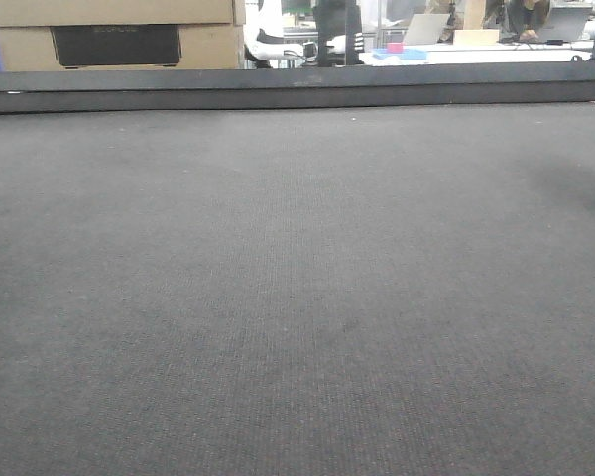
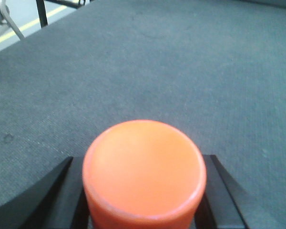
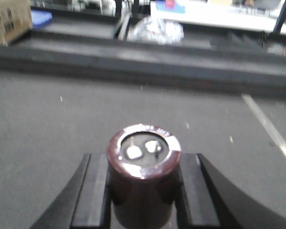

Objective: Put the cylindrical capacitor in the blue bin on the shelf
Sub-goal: 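Hold the orange cylinder and brown capacitor raised above the table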

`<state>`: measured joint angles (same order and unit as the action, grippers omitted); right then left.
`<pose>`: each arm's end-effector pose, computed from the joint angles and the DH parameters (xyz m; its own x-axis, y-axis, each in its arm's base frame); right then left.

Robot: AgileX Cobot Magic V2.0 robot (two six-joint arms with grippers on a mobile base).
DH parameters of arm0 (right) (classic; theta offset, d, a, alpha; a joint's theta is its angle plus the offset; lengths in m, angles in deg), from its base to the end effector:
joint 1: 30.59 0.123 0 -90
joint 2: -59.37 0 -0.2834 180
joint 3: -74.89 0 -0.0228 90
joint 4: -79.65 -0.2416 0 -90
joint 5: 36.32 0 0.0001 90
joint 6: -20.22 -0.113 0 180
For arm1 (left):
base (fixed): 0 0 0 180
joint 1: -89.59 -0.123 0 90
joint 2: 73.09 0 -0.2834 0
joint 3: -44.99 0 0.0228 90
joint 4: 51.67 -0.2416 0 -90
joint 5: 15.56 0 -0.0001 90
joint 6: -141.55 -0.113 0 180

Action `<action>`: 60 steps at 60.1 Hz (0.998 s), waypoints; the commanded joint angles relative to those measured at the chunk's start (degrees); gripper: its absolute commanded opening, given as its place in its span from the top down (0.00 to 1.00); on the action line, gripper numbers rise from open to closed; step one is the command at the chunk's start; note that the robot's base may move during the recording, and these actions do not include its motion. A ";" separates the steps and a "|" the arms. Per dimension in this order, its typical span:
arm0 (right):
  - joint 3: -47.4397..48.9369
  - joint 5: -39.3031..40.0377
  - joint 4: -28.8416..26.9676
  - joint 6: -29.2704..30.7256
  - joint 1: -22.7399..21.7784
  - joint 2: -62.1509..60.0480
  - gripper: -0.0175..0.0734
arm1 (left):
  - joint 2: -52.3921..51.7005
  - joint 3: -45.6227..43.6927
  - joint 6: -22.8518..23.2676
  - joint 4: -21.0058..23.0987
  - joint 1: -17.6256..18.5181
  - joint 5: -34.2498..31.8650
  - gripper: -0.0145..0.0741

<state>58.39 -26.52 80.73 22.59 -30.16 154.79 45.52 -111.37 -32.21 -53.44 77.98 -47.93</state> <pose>0.3699 0.0031 0.3123 -0.2090 -0.0615 -0.9760 -0.0232 0.9981 -0.0579 0.3999 0.0803 0.1562 -0.3168 -0.1495 -0.9366 -0.2129 0.9735 -0.0834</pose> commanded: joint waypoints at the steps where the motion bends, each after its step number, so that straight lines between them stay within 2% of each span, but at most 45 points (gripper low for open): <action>1: 3.70 -6.52 0.20 0.02 -0.21 -1.89 0.84 | -3.74 -0.40 0.35 -2.78 0.24 1.81 0.96; 11: 8.36 -17.89 -1.08 0.02 -0.21 -4.85 0.84 | -13.48 -0.93 0.35 -5.14 3.20 12.26 0.96; 23: 8.98 -26.98 -2.38 0.02 0.78 -10.11 0.84 | -26.11 -5.98 0.35 -5.24 9.68 34.12 0.96; 32: 8.73 -33.80 -2.67 0.02 1.43 -14.67 0.84 | -34.03 -10.45 0.35 -5.24 14.55 47.27 0.96; 45: 2.12 -35.06 -2.67 0.02 4.00 -24.13 0.84 | -44.63 -11.68 0.35 -5.13 18.35 59.50 0.96; 54: -6.11 -35.06 -2.67 0.02 6.58 -32.09 0.84 | -51.17 -11.68 0.35 -5.02 18.31 69.23 0.96; 60: -10.13 -35.06 -2.67 0.02 8.25 -37.84 0.84 | -55.30 -10.38 0.35 -4.91 18.31 72.96 0.96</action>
<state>51.06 -62.46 78.02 22.59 -22.98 121.48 -6.48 -122.52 -32.21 -58.63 95.88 22.14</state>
